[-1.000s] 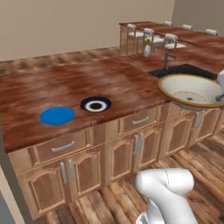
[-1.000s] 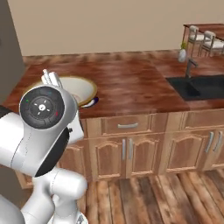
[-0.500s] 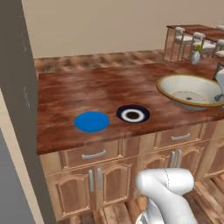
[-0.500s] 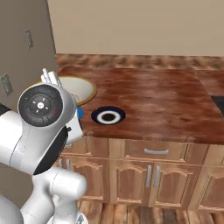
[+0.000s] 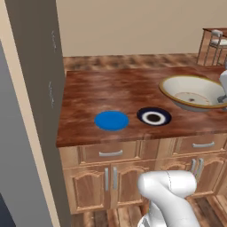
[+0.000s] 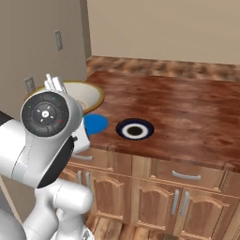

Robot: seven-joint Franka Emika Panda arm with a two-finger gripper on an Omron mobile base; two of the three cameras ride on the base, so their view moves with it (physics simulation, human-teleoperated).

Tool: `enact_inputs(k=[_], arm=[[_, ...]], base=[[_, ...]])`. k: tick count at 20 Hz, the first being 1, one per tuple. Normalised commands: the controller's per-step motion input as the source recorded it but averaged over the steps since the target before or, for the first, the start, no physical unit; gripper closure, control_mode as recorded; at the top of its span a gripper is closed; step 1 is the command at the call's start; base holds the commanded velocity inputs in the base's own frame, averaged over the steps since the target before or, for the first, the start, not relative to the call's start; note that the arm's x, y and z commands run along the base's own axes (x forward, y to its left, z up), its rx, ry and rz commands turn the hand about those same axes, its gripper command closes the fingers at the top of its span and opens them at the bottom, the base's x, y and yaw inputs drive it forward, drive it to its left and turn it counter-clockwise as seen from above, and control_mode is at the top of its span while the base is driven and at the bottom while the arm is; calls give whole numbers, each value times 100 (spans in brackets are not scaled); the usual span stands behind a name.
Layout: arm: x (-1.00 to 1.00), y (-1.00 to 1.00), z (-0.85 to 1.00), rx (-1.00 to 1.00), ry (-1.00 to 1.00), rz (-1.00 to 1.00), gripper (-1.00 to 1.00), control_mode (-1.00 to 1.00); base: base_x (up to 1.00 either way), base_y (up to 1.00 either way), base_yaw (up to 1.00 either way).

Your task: Move the bowls from the cabinet to the plates on the dining table.

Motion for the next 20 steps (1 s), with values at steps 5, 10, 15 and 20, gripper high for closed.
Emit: enact_inputs(k=[5,10,15,20], arm=[[0,0,0,0,0,0,100,100],[0,0,0,0,0,0,100,100],[0,0,0,0,0,0,100,100],[0,0,0,0,0,0,100,100]], base=[[63,-1,4],[41,0,0],[31,0,0],[13,0,0]])
